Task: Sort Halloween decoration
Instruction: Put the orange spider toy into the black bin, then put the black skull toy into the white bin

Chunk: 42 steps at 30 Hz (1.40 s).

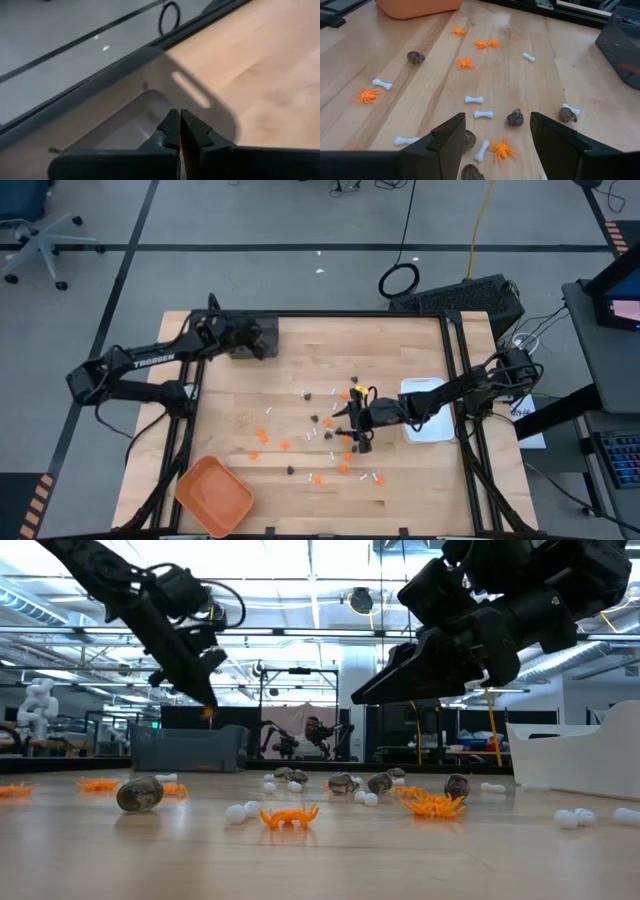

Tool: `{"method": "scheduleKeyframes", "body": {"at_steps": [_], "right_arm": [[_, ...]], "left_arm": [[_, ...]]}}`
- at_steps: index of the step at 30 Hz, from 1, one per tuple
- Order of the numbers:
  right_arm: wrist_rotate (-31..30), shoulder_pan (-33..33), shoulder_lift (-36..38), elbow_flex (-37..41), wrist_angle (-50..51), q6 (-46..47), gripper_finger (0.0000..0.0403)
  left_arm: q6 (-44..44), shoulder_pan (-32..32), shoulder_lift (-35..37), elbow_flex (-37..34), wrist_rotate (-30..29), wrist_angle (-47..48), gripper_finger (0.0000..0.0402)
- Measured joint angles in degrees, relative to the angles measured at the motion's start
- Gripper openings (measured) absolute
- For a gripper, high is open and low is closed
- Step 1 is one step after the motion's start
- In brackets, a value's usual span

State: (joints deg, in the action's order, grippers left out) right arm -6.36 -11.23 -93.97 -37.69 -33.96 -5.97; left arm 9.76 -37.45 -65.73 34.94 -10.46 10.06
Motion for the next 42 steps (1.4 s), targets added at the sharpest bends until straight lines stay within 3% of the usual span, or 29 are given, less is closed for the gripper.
{"method": "scheduleKeyframes", "body": {"at_steps": [10,20,27,35,39,42], "right_arm": [[0.12,0.15,0.00,0.00,-0.01,1.87,0.0208],[0.12,-0.20,0.00,0.00,0.53,10.69,0.0208],[0.16,-2.33,0.00,-0.01,-0.35,17.12,0.0208],[-1.30,-5.15,0.00,-0.01,0.49,20.23,0.0208],[-1.35,-5.37,0.00,0.00,0.51,22.05,0.0208],[-1.50,-5.37,0.00,0.00,0.76,24.22,0.0208]], "left_arm": [[-1.59,-1.95,-7.04,0.00,-0.31,-0.62,0.0006],[-1.69,-1.91,-7.26,0.00,-6.67,-3.52,0.0114],[-1.22,0.79,-0.06,0.00,1.43,-1.88,0.0152],[3.46,15.35,13.55,0.02,4.46,0.56,0.0153],[4.97,26.94,15.54,0.09,3.61,1.11,0.0153],[5.90,35.70,15.36,0.09,-0.62,0.97,0.0153]]}}
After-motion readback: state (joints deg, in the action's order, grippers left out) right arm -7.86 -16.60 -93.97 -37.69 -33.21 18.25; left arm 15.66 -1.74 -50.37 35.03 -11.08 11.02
